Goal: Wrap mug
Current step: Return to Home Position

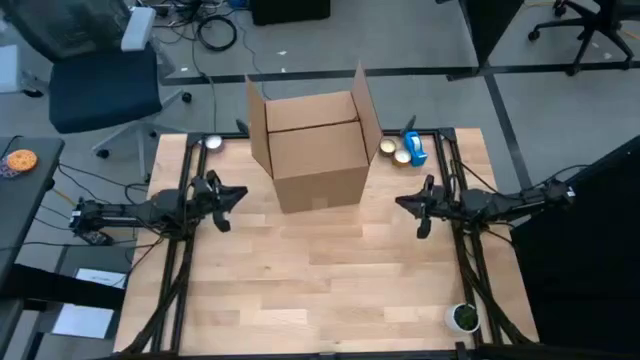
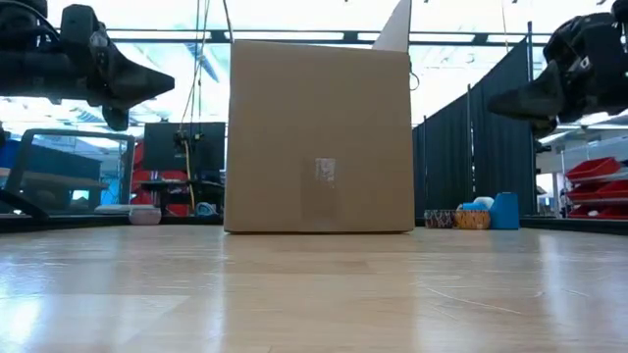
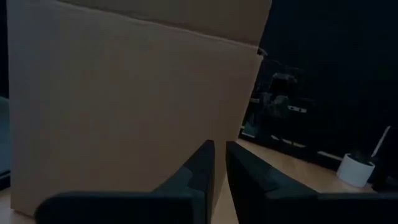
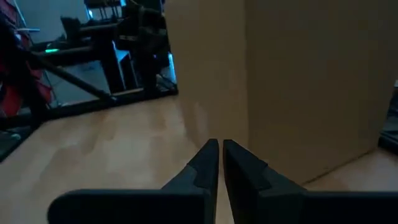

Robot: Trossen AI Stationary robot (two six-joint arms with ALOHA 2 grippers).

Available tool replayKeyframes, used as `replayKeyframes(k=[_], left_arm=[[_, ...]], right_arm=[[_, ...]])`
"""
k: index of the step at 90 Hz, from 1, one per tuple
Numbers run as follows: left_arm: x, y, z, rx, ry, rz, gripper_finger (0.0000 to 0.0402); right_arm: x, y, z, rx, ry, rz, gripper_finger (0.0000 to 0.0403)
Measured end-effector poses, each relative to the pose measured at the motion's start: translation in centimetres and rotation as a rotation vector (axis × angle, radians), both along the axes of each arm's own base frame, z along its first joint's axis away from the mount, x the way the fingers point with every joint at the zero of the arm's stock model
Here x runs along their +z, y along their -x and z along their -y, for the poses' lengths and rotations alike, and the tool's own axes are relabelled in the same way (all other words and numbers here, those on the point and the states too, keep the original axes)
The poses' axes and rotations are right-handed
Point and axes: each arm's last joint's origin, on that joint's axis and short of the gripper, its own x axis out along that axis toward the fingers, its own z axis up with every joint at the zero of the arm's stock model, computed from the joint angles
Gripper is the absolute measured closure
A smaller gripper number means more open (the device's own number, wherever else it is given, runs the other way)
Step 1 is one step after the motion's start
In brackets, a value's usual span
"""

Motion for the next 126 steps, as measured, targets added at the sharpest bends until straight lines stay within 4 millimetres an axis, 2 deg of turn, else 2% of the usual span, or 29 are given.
replayKeyframes(k=[14, 27, 40, 52, 71, 126], left_arm=[[0.3, 0.0, 0.2, -0.069, 0.012, 0.005, 0.0376], [1.8, 0.4, 0.6, -0.209, -0.072, -0.048, 0.0376], [2.1, 0.5, 1.0, -0.333, -0.091, -0.055, 0.0376], [2.1, 0.4, 0.9, -0.297, -0.099, -0.039, 0.0376], [-1.0, -0.3, 0.7, -0.232, -0.069, -0.083, 0.0376], [-1.2, -0.3, 0.6, -0.211, -0.069, -0.102, 0.0376]], right_arm=[[0.0, 0.0, -0.1, 0.037, -0.033, 0.012, 0.0402], [0.0, -0.1, -0.5, 0.164, -0.041, 0.003, 0.0402], [-0.7, -0.1, -0.8, 0.276, -0.045, -0.062, 0.0401], [-0.8, -0.2, -0.8, 0.287, -0.045, -0.084, 0.0402], [-0.9, -0.2, -0.8, 0.287, -0.046, -0.09, 0.0401], [-0.7, -0.2, -0.8, 0.283, -0.114, -0.066, 0.0402]])
